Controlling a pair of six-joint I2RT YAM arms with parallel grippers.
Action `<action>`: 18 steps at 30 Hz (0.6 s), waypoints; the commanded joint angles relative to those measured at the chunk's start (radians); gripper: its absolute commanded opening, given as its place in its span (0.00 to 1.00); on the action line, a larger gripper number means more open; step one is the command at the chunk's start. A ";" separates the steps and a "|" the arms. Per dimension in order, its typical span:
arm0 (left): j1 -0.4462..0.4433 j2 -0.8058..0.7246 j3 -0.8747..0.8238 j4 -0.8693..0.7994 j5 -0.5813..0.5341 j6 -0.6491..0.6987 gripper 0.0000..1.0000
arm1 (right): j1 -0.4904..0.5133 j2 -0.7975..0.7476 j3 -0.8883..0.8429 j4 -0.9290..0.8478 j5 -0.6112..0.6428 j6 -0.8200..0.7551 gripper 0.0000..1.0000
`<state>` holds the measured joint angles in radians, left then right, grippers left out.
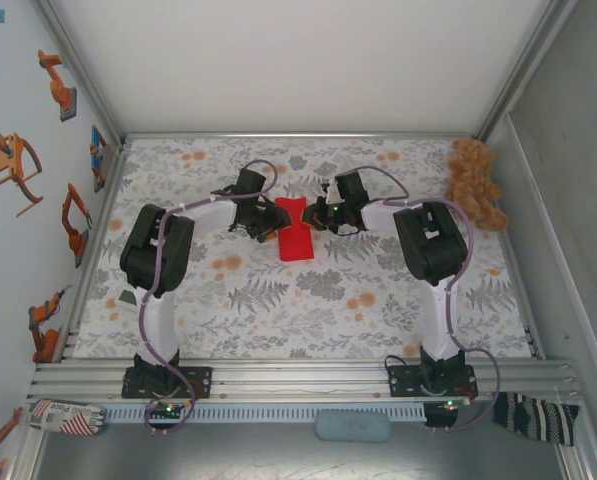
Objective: Fold a paper plane with a square sheet of paper (pick it up from the middle)
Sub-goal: First fold in half a square sheet of paper at the center of the table.
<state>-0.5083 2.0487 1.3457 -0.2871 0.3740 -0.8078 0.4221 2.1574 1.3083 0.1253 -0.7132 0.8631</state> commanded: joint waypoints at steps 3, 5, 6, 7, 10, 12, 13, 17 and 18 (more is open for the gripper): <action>-0.013 0.065 0.021 -0.151 -0.103 0.006 0.46 | -0.016 -0.023 0.032 -0.049 0.027 -0.031 0.16; -0.017 0.084 0.020 -0.175 -0.127 -0.006 0.45 | -0.027 -0.051 0.026 -0.086 0.061 -0.043 0.22; -0.019 0.092 0.020 -0.185 -0.141 -0.012 0.44 | -0.032 -0.071 0.017 -0.102 0.083 -0.049 0.26; -0.022 0.100 0.020 -0.195 -0.155 -0.018 0.43 | -0.039 -0.089 0.006 -0.117 0.105 -0.058 0.29; -0.025 0.122 0.019 -0.211 -0.180 -0.034 0.42 | -0.058 -0.145 -0.030 -0.149 0.155 -0.081 0.31; -0.028 0.135 0.018 -0.220 -0.194 -0.044 0.42 | -0.062 -0.173 -0.049 -0.168 0.181 -0.098 0.31; -0.029 0.140 0.017 -0.222 -0.198 -0.048 0.42 | -0.065 -0.184 -0.057 -0.176 0.191 -0.107 0.31; -0.036 0.176 0.034 -0.243 -0.201 -0.063 0.42 | -0.064 -0.202 -0.083 -0.179 0.197 -0.110 0.31; -0.038 0.186 0.039 -0.250 -0.203 -0.063 0.42 | -0.064 -0.205 -0.090 -0.175 0.199 -0.108 0.31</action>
<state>-0.5316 2.0979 1.4338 -0.4145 0.2707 -0.8494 0.3550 1.9762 1.2472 -0.0193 -0.5468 0.7818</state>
